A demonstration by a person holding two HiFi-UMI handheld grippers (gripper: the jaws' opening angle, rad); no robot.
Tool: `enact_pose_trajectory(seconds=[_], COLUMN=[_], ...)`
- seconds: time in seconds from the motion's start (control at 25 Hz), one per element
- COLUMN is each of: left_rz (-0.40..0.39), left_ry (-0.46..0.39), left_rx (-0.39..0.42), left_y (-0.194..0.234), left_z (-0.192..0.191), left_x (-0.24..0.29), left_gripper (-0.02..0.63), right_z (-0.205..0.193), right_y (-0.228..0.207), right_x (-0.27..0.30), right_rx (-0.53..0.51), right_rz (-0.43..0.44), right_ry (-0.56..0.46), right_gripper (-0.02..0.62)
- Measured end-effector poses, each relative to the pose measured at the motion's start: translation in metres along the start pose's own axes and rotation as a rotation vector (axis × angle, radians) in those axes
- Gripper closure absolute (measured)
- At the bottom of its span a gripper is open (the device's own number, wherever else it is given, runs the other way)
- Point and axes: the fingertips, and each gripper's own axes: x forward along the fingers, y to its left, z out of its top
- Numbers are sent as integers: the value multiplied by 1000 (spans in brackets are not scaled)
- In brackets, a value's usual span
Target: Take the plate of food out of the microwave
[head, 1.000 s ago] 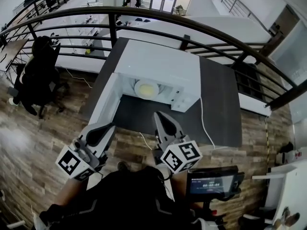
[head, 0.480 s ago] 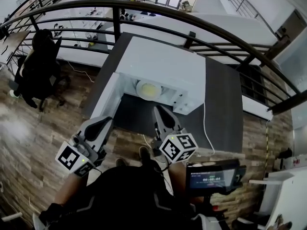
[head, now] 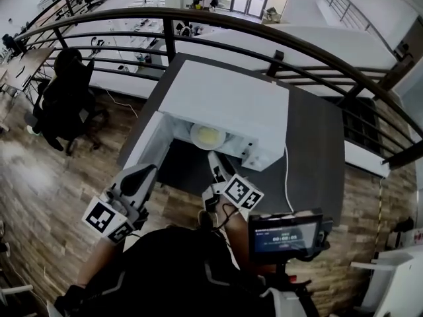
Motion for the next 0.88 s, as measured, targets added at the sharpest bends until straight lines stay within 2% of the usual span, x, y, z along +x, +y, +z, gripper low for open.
enact_pose_trajectory(seconds=[0.08, 0.36, 0.6, 0.88], left_rz=[20, 69, 50, 98], left_ry=[15, 59, 64, 67], left_rx=[1, 23, 3, -24], left_y=[4, 19, 17, 26], left_z=[-5, -25, -29, -29], left_x=[2, 11, 20, 16], left_gripper=[603, 603, 603, 603], right_z=[-10, -32, -51, -67], right_y=[-22, -73, -96, -115], right_x=[9, 33, 53, 80], right_rx=[87, 268, 419, 512], right_rz=[-24, -71, -79, -123], right_ry=[16, 35, 39, 56], right_gripper=[347, 347, 347, 347])
